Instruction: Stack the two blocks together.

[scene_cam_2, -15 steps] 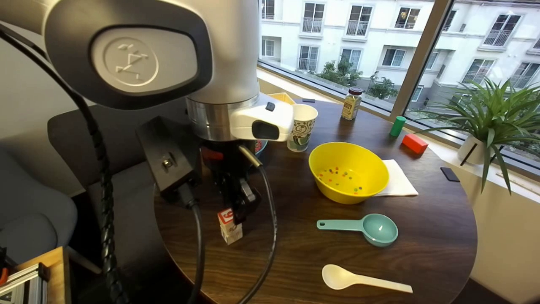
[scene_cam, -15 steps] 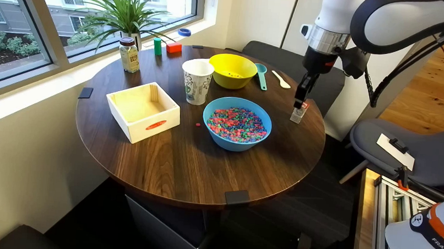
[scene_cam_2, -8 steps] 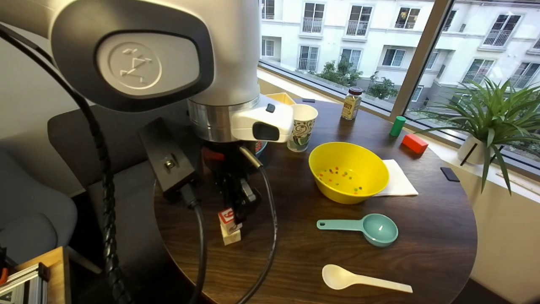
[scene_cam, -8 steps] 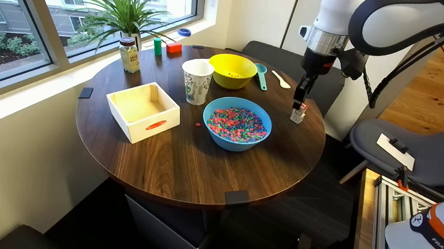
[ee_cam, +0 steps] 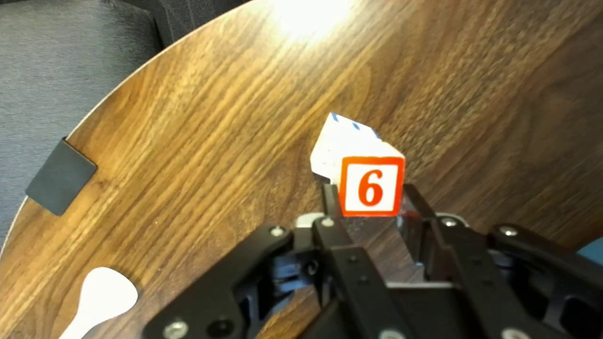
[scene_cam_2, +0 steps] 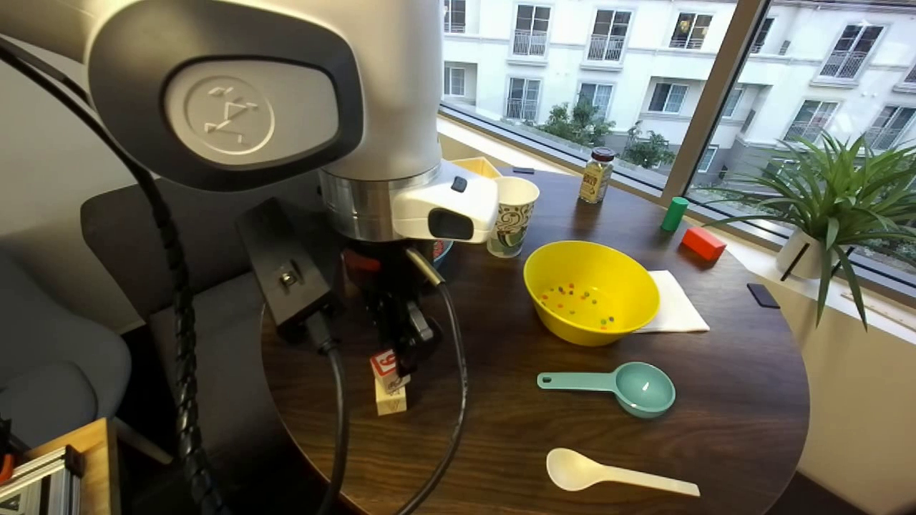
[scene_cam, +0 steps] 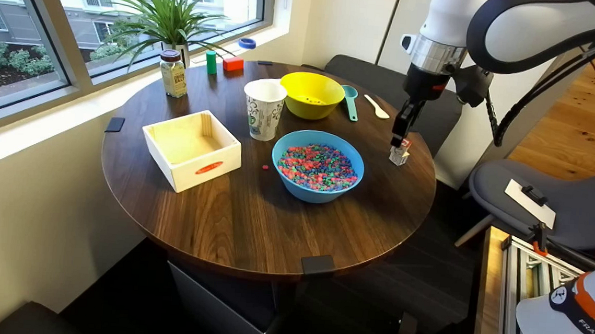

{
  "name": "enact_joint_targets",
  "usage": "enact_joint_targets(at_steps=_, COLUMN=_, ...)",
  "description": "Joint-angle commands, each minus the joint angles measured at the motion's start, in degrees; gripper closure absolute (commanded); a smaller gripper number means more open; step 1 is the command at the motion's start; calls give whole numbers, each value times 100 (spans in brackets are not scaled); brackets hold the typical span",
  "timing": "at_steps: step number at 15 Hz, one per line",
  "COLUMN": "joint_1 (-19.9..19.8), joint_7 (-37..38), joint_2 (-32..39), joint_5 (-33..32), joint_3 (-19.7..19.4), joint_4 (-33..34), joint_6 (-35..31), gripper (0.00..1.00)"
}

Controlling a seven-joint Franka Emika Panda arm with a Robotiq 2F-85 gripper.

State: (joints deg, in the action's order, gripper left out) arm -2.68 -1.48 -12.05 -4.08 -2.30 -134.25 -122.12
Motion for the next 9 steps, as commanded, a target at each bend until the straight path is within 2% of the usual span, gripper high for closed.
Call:
enact_joint_targets(at_steps=1, joint_1=19, joint_7=85, joint_2=-103, joint_5=155, joint_3=-7, joint_4=-110, joint_6=-45, gripper=91)
enact_joint_targets(at_steps=9, joint_1=-7, joint_7=386, joint_2=-156, joint_5=224, joint_3=6, joint_4=-116, joint_6=1, gripper=91)
